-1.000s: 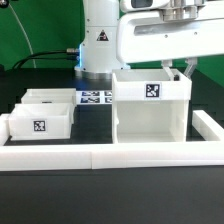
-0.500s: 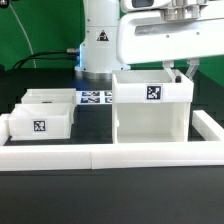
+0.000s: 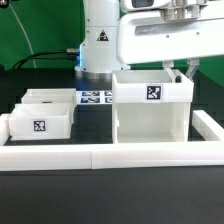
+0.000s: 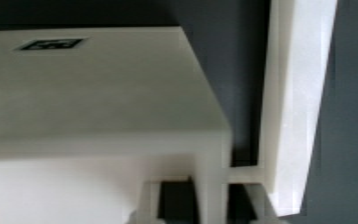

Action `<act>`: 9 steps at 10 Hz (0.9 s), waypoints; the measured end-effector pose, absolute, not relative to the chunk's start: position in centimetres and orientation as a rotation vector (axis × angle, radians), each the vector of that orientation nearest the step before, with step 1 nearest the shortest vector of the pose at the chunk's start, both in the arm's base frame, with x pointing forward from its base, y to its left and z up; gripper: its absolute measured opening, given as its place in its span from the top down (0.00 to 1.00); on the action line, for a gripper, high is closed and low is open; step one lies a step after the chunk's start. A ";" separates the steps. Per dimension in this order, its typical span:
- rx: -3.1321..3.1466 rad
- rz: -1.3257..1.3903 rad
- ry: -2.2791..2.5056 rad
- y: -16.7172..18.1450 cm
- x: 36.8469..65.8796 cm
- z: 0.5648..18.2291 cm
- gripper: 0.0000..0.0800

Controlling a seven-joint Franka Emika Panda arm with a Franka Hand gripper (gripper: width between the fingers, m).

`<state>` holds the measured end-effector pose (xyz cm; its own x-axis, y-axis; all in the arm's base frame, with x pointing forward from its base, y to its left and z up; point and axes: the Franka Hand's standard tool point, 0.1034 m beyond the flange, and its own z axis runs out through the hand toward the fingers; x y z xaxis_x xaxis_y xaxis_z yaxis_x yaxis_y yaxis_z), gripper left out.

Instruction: Assemble drawer

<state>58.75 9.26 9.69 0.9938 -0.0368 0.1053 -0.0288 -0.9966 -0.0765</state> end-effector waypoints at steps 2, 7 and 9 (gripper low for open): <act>-3.063 -0.162 0.050 9.3 58.6 9.7 0.95; -3.041 -0.158 0.221 9.5 58.7 9.8 0.95; -3.040 -0.158 0.234 9.5 58.7 9.8 0.95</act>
Offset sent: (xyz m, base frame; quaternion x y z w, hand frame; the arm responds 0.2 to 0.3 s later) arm -0.0025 -0.0042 -0.0054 0.0052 0.0003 0.2209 0.9753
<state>58.67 9.50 9.79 0.9829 -0.1570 0.0962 -0.1478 -0.9843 -0.0962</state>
